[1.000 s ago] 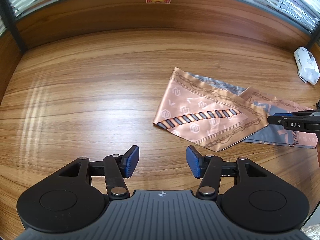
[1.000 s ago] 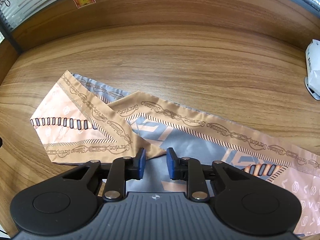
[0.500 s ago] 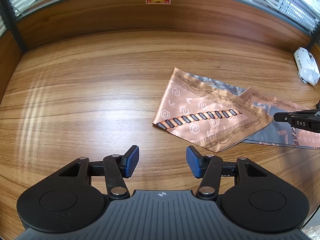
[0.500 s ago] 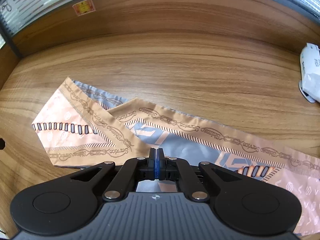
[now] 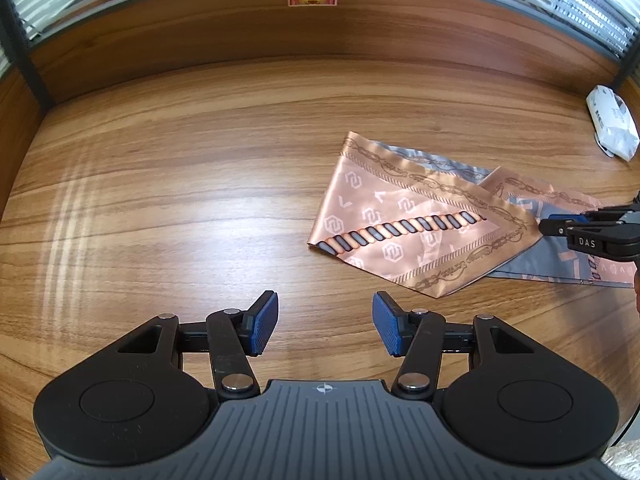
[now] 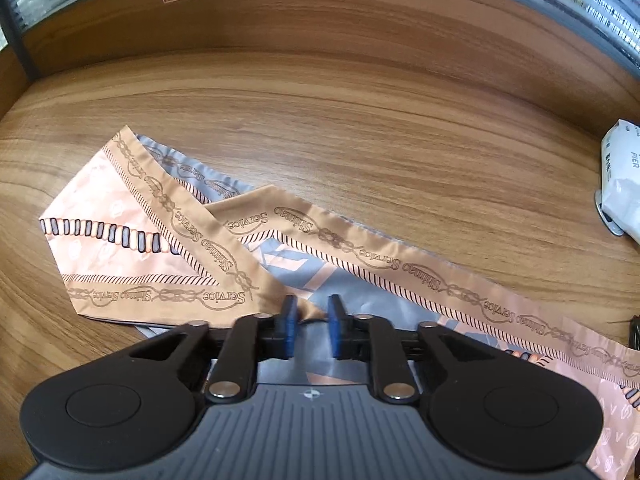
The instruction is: Fold clothes
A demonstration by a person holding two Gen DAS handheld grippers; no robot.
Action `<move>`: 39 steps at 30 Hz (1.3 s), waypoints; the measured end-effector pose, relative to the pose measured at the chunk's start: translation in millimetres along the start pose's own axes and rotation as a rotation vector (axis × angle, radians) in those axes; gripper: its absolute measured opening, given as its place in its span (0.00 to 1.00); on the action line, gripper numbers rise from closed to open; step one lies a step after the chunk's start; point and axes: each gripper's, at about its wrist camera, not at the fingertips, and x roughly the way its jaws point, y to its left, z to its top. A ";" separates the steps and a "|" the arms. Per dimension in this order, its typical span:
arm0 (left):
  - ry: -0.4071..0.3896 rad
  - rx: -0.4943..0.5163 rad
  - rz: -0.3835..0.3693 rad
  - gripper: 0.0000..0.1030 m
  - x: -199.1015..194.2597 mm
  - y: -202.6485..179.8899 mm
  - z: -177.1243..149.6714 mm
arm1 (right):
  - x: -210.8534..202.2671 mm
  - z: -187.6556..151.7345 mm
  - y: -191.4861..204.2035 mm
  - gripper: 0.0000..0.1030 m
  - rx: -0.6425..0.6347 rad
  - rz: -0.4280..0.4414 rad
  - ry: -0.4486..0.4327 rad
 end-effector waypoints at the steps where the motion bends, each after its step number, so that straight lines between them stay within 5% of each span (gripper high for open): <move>1: 0.000 -0.003 -0.001 0.54 -0.2 1.3 0.1 | -0.2 -0.1 -0.1 0.07 0.004 0.000 0.000; 12: 0.007 -0.008 -0.008 0.54 2.5 1.8 1.9 | -20.9 5.7 -4.5 0.04 -0.003 0.009 -0.028; 24: 0.009 -0.048 -0.017 0.54 11.8 -39.2 5.2 | -29.7 17.7 -86.8 0.04 0.073 -0.050 0.017; 39: 0.003 -0.037 -0.026 0.54 21.2 -105.2 2.6 | -44.2 -10.3 -184.6 0.04 0.112 -0.079 0.070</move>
